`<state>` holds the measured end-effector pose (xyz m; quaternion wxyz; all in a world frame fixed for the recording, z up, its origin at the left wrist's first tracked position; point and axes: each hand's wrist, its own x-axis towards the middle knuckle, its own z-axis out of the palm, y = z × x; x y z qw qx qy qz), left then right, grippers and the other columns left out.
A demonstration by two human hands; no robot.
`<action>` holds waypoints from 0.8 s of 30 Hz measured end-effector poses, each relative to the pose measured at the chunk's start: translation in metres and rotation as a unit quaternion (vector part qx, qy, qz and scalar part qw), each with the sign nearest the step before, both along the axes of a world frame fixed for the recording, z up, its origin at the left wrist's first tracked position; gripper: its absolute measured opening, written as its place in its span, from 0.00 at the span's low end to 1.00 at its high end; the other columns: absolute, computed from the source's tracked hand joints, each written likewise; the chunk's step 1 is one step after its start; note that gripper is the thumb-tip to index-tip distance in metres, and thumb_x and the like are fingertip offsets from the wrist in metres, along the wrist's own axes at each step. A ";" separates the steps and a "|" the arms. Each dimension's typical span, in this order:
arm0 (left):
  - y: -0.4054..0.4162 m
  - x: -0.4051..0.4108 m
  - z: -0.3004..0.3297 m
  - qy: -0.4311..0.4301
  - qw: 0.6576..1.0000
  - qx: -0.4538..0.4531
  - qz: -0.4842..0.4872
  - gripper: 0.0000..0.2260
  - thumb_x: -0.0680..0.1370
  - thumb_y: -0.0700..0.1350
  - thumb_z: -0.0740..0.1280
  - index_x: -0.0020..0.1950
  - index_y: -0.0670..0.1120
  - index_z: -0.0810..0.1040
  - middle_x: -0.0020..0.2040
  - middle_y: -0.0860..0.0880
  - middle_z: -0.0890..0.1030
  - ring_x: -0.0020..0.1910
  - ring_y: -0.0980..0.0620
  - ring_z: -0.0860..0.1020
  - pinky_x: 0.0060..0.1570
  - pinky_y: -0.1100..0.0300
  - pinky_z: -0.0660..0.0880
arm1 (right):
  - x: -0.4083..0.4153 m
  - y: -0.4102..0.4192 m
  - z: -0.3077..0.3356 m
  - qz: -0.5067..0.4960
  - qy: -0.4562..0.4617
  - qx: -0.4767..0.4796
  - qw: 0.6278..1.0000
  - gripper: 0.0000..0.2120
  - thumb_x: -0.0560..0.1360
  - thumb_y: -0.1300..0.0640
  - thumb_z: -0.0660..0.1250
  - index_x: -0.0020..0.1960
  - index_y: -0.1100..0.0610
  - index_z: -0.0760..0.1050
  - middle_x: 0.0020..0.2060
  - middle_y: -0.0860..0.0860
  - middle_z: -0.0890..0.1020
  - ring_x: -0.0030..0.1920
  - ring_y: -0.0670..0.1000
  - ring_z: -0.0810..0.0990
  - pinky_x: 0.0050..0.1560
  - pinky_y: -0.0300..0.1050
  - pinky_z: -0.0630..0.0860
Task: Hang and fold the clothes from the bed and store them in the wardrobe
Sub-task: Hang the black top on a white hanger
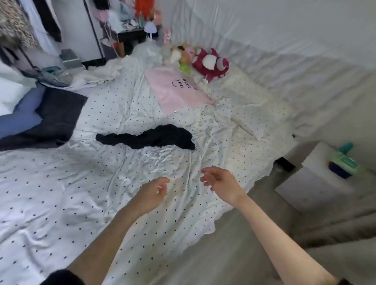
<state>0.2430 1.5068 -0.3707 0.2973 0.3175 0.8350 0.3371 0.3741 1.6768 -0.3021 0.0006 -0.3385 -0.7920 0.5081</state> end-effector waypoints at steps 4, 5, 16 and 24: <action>0.038 -0.047 -0.025 0.015 0.996 -0.024 0.082 0.13 0.81 0.42 0.58 0.64 0.46 0.74 0.61 0.47 0.78 0.52 0.53 0.75 0.46 0.70 0.66 | -0.059 0.054 -0.027 0.067 -0.044 -0.014 0.997 0.14 0.81 0.57 0.57 0.63 0.57 0.73 0.48 0.50 0.81 0.50 0.59 0.80 0.50 0.49 0.77; 0.049 -0.060 -0.036 0.020 0.995 -0.028 0.094 0.13 0.81 0.41 0.58 0.64 0.45 0.74 0.60 0.47 0.78 0.53 0.51 0.76 0.46 0.71 0.65 | -0.077 0.067 -0.036 0.082 -0.049 -0.015 0.995 0.14 0.81 0.56 0.57 0.63 0.57 0.73 0.48 0.50 0.81 0.49 0.57 0.80 0.49 0.47 0.77; 0.174 -0.220 -0.143 0.015 0.977 -0.064 0.202 0.19 0.79 0.38 0.61 0.70 0.42 0.67 0.68 0.42 0.70 0.67 0.45 0.69 0.64 0.59 0.63 | -0.272 0.209 -0.150 0.219 -0.152 0.071 0.961 0.17 0.80 0.58 0.55 0.66 0.60 0.71 0.59 0.54 0.78 0.58 0.53 0.76 0.54 0.40 0.69; 0.214 -0.307 -0.212 0.111 0.954 -0.168 0.223 0.33 0.78 0.43 0.65 0.78 0.48 0.50 0.78 0.49 0.48 0.77 0.48 0.47 0.73 0.47 0.53 | -0.381 0.248 -0.245 0.307 -0.151 0.168 0.925 0.25 0.80 0.56 0.59 0.75 0.57 0.57 0.71 0.55 0.65 0.70 0.54 0.64 0.66 0.46 0.63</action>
